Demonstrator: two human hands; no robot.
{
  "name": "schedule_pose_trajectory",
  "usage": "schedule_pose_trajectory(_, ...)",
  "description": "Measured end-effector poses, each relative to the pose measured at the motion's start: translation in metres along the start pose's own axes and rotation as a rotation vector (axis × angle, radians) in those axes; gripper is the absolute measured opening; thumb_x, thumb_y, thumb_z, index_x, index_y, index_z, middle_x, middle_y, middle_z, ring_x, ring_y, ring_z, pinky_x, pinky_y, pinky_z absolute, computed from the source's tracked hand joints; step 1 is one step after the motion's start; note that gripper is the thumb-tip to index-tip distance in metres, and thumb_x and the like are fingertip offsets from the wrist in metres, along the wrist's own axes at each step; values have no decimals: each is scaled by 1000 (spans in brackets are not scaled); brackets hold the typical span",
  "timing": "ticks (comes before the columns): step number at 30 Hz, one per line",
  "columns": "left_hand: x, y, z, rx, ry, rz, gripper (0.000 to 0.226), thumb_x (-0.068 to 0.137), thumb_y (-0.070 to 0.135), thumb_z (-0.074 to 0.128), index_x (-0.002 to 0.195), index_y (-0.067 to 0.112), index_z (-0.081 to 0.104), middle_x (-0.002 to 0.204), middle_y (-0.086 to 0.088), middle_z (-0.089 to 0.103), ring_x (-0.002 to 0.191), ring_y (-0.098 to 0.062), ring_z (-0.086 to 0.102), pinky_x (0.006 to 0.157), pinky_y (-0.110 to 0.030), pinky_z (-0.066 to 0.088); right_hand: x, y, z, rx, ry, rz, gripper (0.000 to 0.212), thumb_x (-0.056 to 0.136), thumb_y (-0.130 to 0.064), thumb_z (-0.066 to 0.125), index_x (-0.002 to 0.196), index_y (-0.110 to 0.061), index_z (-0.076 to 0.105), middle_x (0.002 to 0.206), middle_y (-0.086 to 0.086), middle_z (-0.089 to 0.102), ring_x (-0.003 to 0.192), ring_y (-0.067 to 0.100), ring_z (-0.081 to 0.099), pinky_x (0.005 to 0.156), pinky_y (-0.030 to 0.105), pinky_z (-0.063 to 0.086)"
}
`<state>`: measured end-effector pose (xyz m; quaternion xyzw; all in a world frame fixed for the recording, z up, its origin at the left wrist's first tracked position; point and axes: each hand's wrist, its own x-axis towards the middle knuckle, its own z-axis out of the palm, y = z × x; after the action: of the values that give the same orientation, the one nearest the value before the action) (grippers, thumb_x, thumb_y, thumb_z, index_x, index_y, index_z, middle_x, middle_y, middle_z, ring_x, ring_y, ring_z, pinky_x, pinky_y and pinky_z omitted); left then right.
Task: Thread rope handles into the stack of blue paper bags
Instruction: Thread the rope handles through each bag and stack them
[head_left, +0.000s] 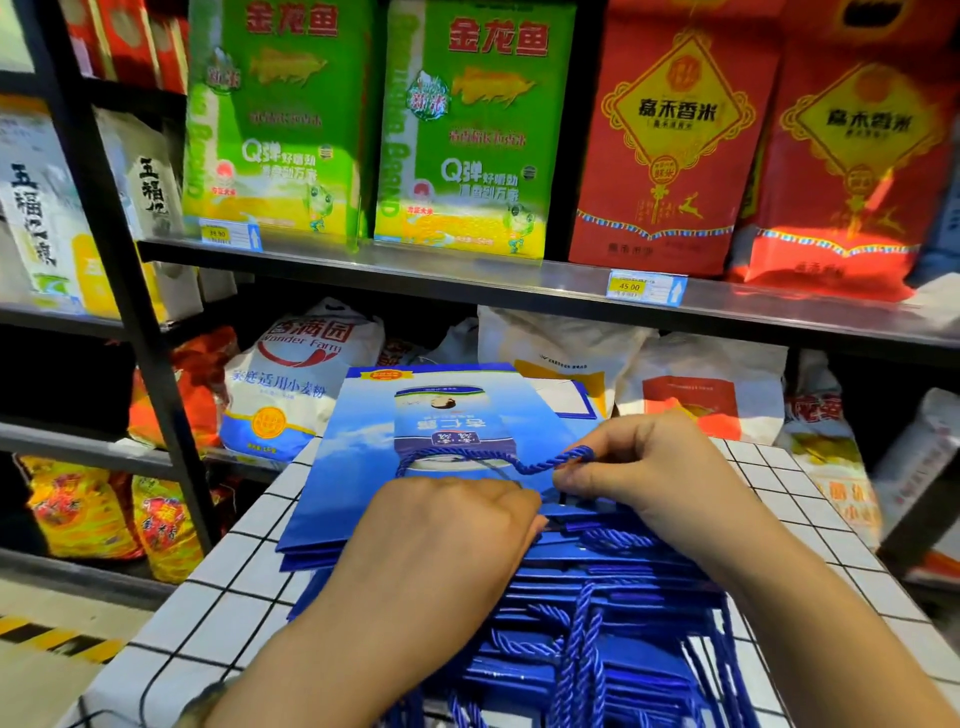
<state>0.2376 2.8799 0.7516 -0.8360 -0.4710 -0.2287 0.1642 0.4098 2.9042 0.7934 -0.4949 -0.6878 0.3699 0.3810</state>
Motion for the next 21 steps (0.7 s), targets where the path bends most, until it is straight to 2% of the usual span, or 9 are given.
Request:
schedule_pose_trajectory(3,4,5,-8,44,82,-9,35,83,38,38,65,23,63,55,9,60,43,-15,57,36,-18,27,0,1,-2,-76,-37,13,19,76,-7,69,58,-12,69,55,6,66,50,6,53,54,15,41)
schedule_pose_trajectory(5,5,6,-12,38,69,-14,32,83,36,38,64,22,61,54,8,59,43,-16,55,40,-18,21,-1,1,-6,-136,-82,29,14,80,-16,66,71,-8,71,73,17,69,61,14,58,63,26,44)
schedule_pose_trajectory(6,5,4,-10,35,84,-9,31,82,35,39,64,22,60,55,7,60,43,-17,55,41,-18,20,-1,1,-8,-165,-125,30,14,82,-19,64,76,-10,72,80,15,70,66,16,61,68,30,47)
schedule_pose_trajectory(8,5,1,-8,15,120,5,27,79,32,41,68,22,63,58,7,62,45,-17,58,37,-19,25,-3,1,-11,-176,-211,36,12,85,-19,61,82,-20,73,87,6,71,76,17,65,75,30,49)
schedule_pose_trajectory(11,9,3,-12,-59,153,-10,26,73,28,40,80,26,65,66,9,66,47,-16,59,33,-20,32,-5,2,-13,-228,-285,13,15,86,-15,61,85,-26,71,86,0,71,75,10,62,73,24,48)
schedule_pose_trajectory(14,10,8,-16,-107,169,-33,20,72,24,44,88,30,54,74,13,64,50,-14,55,34,-22,30,-2,4,-8,-309,-243,-36,15,88,-16,58,90,-23,71,88,1,70,83,17,63,80,34,50)
schedule_pose_trajectory(16,7,10,-16,-124,167,-64,12,74,30,46,81,29,56,78,14,64,56,-12,58,38,-22,33,-1,4,-5,-305,-228,-47,15,88,-17,58,92,-22,72,89,-1,71,87,15,63,84,35,50)
schedule_pose_trajectory(19,4,13,-15,-129,141,-168,32,74,48,43,61,27,64,82,13,69,69,-10,66,49,-22,45,0,4,-3,-327,-210,-64,16,88,-18,57,94,-15,71,90,9,70,87,22,62,83,38,48)
schedule_pose_trajectory(21,6,16,-13,-114,119,-242,42,74,54,41,54,26,66,76,11,70,68,-12,67,50,-24,47,0,4,-1,-314,-186,-80,15,87,-17,58,90,-12,71,87,11,69,81,21,60,77,30,46)
